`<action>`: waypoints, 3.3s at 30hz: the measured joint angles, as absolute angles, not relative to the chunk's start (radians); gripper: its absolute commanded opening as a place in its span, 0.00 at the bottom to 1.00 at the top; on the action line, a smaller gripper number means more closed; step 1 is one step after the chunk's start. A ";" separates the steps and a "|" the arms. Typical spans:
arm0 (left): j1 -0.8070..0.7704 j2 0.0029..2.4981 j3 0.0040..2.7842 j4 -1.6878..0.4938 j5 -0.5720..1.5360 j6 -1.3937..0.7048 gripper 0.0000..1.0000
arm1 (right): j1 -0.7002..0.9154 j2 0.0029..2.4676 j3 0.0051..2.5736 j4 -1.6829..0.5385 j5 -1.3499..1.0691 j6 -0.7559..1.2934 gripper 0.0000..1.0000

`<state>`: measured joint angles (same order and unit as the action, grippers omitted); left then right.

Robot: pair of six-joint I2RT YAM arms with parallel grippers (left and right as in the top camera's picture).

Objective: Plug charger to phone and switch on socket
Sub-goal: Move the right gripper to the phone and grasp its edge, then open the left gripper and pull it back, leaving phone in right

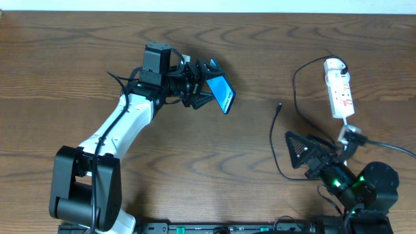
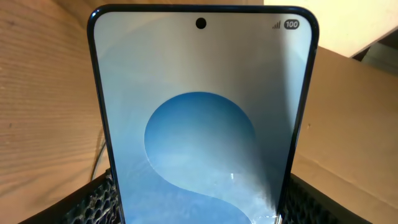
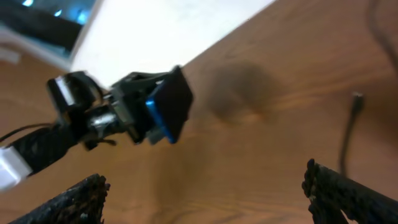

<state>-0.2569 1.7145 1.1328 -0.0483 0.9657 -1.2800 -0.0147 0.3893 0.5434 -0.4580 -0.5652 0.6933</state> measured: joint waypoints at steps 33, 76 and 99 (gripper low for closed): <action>-0.257 1.715 1.133 -0.048 0.965 -1.282 0.76 | 0.669 1.333 0.785 0.074 0.089 0.511 0.79; -0.270 1.707 1.133 -0.045 0.976 -1.251 0.98 | 0.691 1.389 0.790 0.169 0.133 0.443 0.01; 0.093 1.456 1.132 0.022 1.351 -0.989 0.98 | 0.551 1.393 0.790 0.053 0.096 1.003 0.01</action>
